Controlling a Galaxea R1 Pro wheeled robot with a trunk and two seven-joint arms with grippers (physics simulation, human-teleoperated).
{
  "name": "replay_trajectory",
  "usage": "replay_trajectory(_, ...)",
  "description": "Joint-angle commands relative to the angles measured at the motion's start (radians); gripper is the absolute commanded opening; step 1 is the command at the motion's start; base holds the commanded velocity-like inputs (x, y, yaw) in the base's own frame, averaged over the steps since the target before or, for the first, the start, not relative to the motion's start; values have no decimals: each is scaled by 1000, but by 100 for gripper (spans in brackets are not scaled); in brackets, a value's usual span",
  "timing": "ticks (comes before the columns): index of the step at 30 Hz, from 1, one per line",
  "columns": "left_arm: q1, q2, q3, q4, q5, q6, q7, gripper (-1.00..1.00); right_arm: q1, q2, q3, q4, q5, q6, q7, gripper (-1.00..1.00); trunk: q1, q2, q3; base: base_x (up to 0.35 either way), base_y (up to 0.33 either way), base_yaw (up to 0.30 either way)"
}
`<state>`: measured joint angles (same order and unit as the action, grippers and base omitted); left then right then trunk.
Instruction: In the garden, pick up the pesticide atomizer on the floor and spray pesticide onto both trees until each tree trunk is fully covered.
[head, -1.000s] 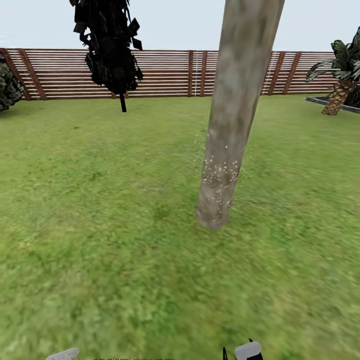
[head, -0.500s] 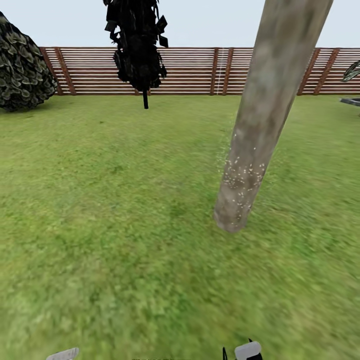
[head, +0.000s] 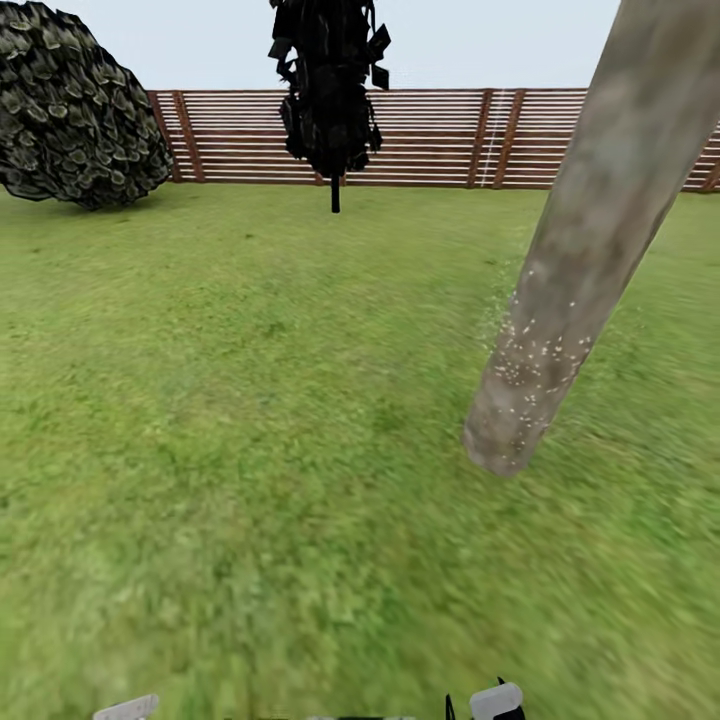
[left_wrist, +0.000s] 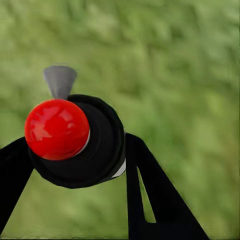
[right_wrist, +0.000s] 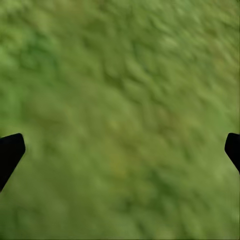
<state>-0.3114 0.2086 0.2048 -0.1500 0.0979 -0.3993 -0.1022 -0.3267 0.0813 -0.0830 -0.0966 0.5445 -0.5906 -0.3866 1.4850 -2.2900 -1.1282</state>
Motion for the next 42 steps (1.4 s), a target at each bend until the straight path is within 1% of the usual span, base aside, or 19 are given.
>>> replay_trajectory(1,0,0,1,0,0,0,-2,-100,0,0,0,0,0,0,0,100,0,0,-1,0,0,266)
replay_trajectory(32,0,0,2,1,2,-1,-4,-100,0,0,-1,0,0,0,-2,100,0,0,-22,0,0,266)
replay_trajectory(42,0,0,2,1,2,-1,-1,-100,0,0,-3,-1,-1,0,-2,100,0,0,-23,0,0,280)
